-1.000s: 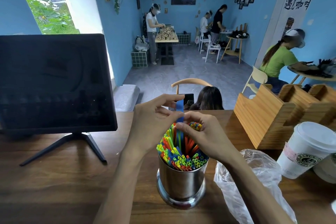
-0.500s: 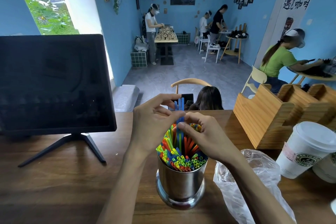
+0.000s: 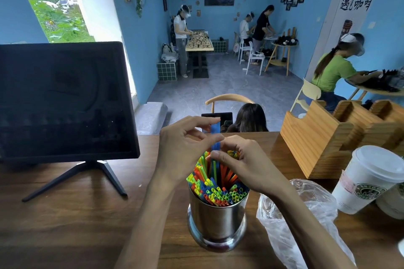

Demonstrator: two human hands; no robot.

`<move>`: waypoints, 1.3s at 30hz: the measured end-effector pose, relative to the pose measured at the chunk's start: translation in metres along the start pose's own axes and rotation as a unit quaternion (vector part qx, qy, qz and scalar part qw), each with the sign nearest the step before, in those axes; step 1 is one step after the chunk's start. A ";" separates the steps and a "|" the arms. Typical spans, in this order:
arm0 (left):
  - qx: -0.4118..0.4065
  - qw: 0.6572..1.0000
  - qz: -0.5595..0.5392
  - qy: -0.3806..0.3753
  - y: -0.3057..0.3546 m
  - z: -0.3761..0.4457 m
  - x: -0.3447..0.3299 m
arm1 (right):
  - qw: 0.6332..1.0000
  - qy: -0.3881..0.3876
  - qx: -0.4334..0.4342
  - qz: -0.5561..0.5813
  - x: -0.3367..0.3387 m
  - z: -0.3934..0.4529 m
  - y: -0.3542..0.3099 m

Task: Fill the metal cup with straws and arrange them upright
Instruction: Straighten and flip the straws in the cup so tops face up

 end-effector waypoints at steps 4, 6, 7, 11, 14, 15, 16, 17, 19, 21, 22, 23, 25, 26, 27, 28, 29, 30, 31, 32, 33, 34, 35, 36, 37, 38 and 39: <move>-0.009 1.000 0.001 0.017 0.003 -0.002 0.003 | 1.000 0.006 0.006 0.008 0.003 0.001 -0.006; -0.004 0.999 -0.036 0.038 0.006 -0.001 0.010 | 1.000 0.008 0.010 0.016 0.002 0.002 -0.008; -0.005 0.997 -0.058 0.052 0.010 0.000 0.017 | 1.000 0.008 0.008 0.021 0.001 0.002 -0.007; -0.054 0.975 -0.168 0.138 0.031 0.007 0.057 | 0.998 0.003 0.001 0.055 0.001 -0.001 -0.006; -0.057 0.942 -0.265 0.196 0.030 0.008 0.080 | 0.989 0.038 0.006 0.141 0.012 -0.001 -0.008; -0.038 0.928 -0.302 0.213 0.023 0.007 0.085 | 0.979 0.071 0.005 0.193 0.021 -0.001 -0.008; -0.015 0.915 -0.335 0.225 0.015 0.006 0.088 | 0.964 0.107 0.003 0.243 0.031 -0.002 -0.006; 0.006 0.904 -0.360 0.228 0.007 0.005 0.089 | 0.949 0.141 0.001 0.281 0.041 -0.002 -0.005; 0.048 0.894 -0.391 0.214 -0.007 0.003 0.084 | 0.917 0.197 -0.007 0.347 0.058 -0.004 -0.001; 0.085 0.896 -0.394 0.187 -0.018 0.000 0.073 | 0.872 0.248 -0.036 0.420 0.070 -0.005 0.004; 0.098 0.900 -0.387 0.172 -0.022 -0.003 0.067 | 0.850 0.272 -0.056 0.448 0.072 -0.006 0.007; 0.111 0.905 -0.378 0.161 -0.027 -0.005 0.061 | 0.829 0.292 -0.073 0.471 0.073 -0.008 0.010; 0.133 0.908 -0.366 0.153 -0.036 -0.013 0.050 | 0.793 0.326 -0.091 0.507 0.072 -0.009 0.014; 0.144 0.909 -0.360 0.152 -0.040 -0.017 0.046 | 0.777 0.340 -0.093 0.521 0.072 -0.008 0.014; 0.154 0.910 -0.353 0.152 -0.044 -0.020 0.042 | 0.765 0.354 -0.091 0.530 0.072 -0.008 0.014; 0.165 0.911 -0.346 0.150 -0.048 -0.023 0.038 | 0.759 0.364 -0.087 0.533 0.073 -0.007 0.013; 0.174 0.912 -0.343 0.146 -0.050 -0.026 0.033 | 0.757 0.369 -0.084 0.533 0.074 -0.005 0.010; 0.181 0.912 -0.341 0.139 -0.052 -0.029 0.028 | 0.760 0.366 -0.080 0.532 0.073 -0.003 0.007; 0.187 0.912 -0.340 0.130 -0.052 -0.032 0.023 | 0.769 0.356 -0.075 0.526 0.071 0.000 0.004; 0.192 0.913 -0.338 0.122 -0.052 -0.034 0.019 | 0.784 0.342 -0.070 0.513 0.069 0.003 0.002; 0.195 0.915 -0.333 0.115 -0.051 -0.036 0.014 | 0.802 0.329 -0.065 0.493 0.067 0.005 -0.002; 0.196 0.918 -0.328 0.108 -0.050 -0.038 0.010 | 0.821 0.319 -0.063 0.470 0.064 0.007 -0.004; 0.197 0.919 -0.325 0.105 -0.048 -0.039 0.006 | 0.837 0.313 -0.063 0.445 0.062 0.008 -0.006; 0.195 0.919 -0.326 0.104 -0.047 -0.041 0.003 | 0.850 0.310 -0.064 0.421 0.061 0.008 -0.008; 0.193 0.918 -0.328 0.108 -0.047 -0.042 0.002 | 0.861 0.309 -0.064 0.399 0.060 0.008 -0.009; 0.191 0.917 -0.331 0.115 -0.048 -0.043 0.002 | 0.869 0.309 -0.065 0.380 0.060 0.008 -0.010; 0.189 0.915 -0.333 0.123 -0.048 -0.046 0.002 | 0.876 0.309 -0.069 0.365 0.060 0.007 -0.009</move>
Point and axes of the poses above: each hand's wrist, its own z-axis towards the middle knuckle, its own x-axis out of the back of the hand, y = z × x, the point moved 10 cm from there along z, towards the middle knuckle, and after that the axes turned 6 degrees about x, right-handed, at the moved point
